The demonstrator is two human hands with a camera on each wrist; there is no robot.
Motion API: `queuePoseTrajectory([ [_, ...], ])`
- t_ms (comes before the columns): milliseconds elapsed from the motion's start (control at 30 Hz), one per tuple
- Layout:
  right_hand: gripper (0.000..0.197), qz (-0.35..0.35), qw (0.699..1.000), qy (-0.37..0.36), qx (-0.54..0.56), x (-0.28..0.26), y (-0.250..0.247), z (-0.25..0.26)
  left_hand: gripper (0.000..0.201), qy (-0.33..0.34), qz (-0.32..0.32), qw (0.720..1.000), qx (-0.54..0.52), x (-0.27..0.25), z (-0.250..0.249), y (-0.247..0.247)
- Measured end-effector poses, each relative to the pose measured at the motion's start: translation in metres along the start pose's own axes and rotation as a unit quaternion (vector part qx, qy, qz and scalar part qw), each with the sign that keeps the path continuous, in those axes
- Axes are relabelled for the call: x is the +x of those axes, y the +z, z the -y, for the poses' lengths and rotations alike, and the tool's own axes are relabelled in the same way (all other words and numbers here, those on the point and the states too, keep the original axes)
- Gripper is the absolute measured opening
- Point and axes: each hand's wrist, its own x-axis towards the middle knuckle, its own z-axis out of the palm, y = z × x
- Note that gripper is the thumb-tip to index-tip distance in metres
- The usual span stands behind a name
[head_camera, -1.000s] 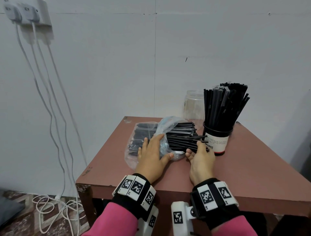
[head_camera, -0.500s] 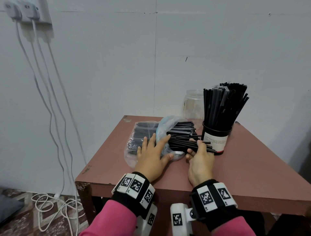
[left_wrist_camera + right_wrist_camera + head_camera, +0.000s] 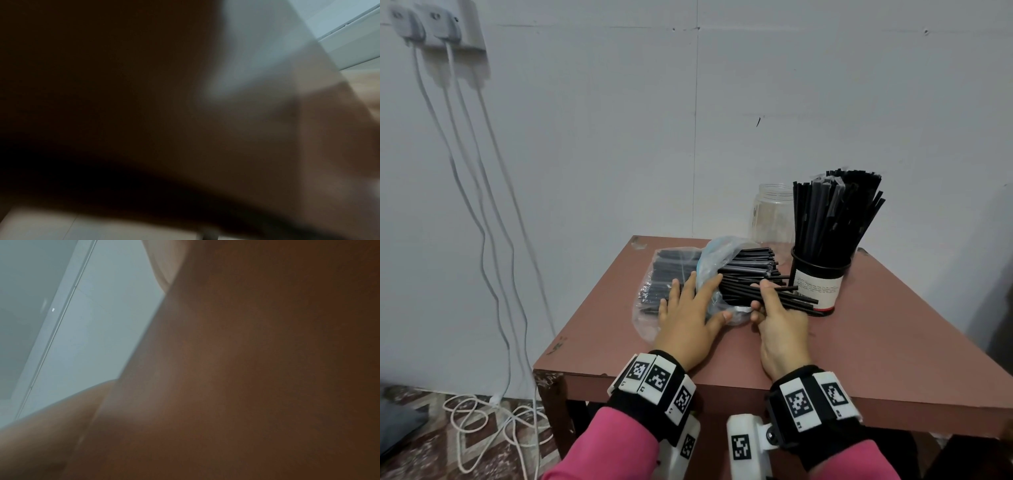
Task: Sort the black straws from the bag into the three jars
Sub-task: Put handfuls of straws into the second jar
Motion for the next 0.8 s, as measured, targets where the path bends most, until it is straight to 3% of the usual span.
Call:
queuePoseTrajectory([
  [233,0.032,-0.026,0.992,-0.101,-0.072,0.001,-0.007,0.022,0.061,0.024,-0.053,0.998,0.015,-0.002,-0.004,-0.002],
  [400,0.022,0.017,0.983,-0.139,-0.120,0.006,-0.025,0.054,0.061,0.096,-0.108,0.984,0.106,-0.008,-0.009,0.001],
  [500,0.024,0.036,0.974,-0.158,-0.158,0.008,-0.034,0.072,0.060,0.068,-0.079,0.987,0.120,-0.011,-0.012,-0.002],
  [633,0.024,0.066,0.960,-0.186,-0.201,0.015,-0.043,0.097,0.059,0.052,-0.073,0.994,0.060,-0.013,-0.013,-0.008],
  [800,0.018,0.106,0.933,-0.221,-0.262,0.022,-0.042,0.130,0.052,0.113,-0.117,0.981,-0.109,-0.012,-0.021,-0.018],
])
